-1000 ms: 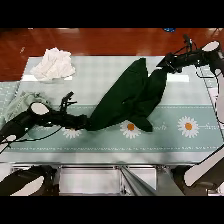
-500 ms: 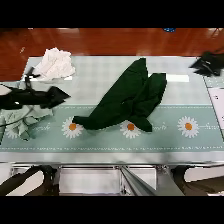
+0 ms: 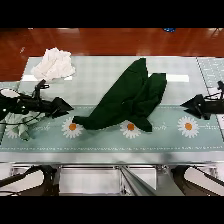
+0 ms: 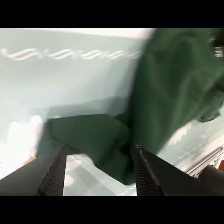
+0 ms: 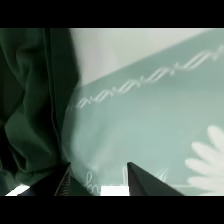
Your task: Fold the shirts.
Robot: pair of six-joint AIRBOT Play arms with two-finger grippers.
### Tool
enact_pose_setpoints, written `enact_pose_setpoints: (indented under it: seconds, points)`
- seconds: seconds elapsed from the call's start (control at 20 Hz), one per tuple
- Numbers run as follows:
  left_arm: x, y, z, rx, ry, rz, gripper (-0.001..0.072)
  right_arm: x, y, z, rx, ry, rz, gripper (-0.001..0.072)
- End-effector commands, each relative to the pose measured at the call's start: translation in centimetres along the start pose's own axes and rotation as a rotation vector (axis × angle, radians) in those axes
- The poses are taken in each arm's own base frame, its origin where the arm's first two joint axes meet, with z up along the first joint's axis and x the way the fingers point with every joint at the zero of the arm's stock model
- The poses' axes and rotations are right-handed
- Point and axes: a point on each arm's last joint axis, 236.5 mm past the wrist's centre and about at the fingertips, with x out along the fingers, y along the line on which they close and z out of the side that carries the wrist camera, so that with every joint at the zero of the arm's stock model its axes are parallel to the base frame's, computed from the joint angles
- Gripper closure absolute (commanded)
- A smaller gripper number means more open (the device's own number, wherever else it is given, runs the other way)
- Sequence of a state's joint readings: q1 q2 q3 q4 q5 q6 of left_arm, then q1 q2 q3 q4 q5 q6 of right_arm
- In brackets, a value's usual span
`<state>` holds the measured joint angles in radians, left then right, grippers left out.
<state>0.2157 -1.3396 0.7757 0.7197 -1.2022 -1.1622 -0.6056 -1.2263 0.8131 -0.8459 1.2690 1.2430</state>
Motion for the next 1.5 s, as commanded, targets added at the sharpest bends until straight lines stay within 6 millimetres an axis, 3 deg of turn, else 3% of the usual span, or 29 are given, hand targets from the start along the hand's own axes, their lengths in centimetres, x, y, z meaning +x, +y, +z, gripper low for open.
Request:
enact_pose_setpoints:
  seconds: [0.0, 0.15, 0.5, 0.55, 0.6, 0.7, 0.75, 1.05, 1.25, 1.45]
  points:
    - [2.1, 2.8, -0.3, -0.066, 0.066, 0.042, 0.02, 0.8, -0.4, -2.2, 0.012, 0.033, 0.018, 0.0303]
    - [3.2, 2.8, -0.4, -0.074, 0.1, 0.035, 0.02, 0.8, -0.4, -2.2, 0.01, 0.033, 0.018, 0.0303]
    - [8.4, 1.1, -5.2, 0.004, 0.306, 0.055, 0.0207, 0.8, -0.4, -2.2, 0.0, 0.032, 0.016, 0.0303]
    - [8.6, 0.8, -5.9, 0.025, 0.334, 0.051, 0.0332, 0.8, -0.4, -2.3, 0.0, 0.034, 0.015, 0.0303]
    - [8.4, 0.7, -6.3, 0.045, 0.352, 0.04, 0.0537, 0.9, -0.6, -2.3, -0.002, 0.035, 0.009, 0.0303]
    - [8.1, 0.3, -7.1, 0.08, 0.391, 0.015, 0.0586, 0.9, -1.3, -2.5, -0.008, 0.046, -0.018, 0.0303]
    - [8.0, 0.2, -7.3, 0.096, 0.399, 0.008, 0.0683, 1.1, -1.4, -2.9, 0.001, 0.057, -0.019, 0.0303]
    - [7.9, -0.1, -6.8, 0.104, 0.387, 0.007, 0.0684, 4.9, -0.5, -9.8, -0.065, 0.292, -0.064, 0.0303]
    - [7.6, -0.8, -5.8, 0.103, 0.366, 0.007, 0.0683, 6.7, 1.0, -12.2, -0.172, 0.384, -0.083, 0.0303]
    - [7.5, -1.2, -5.2, 0.113, 0.351, 0.001, 0.0683, 9.4, 2.4, -13.0, -0.182, 0.414, -0.057, 0.0303]
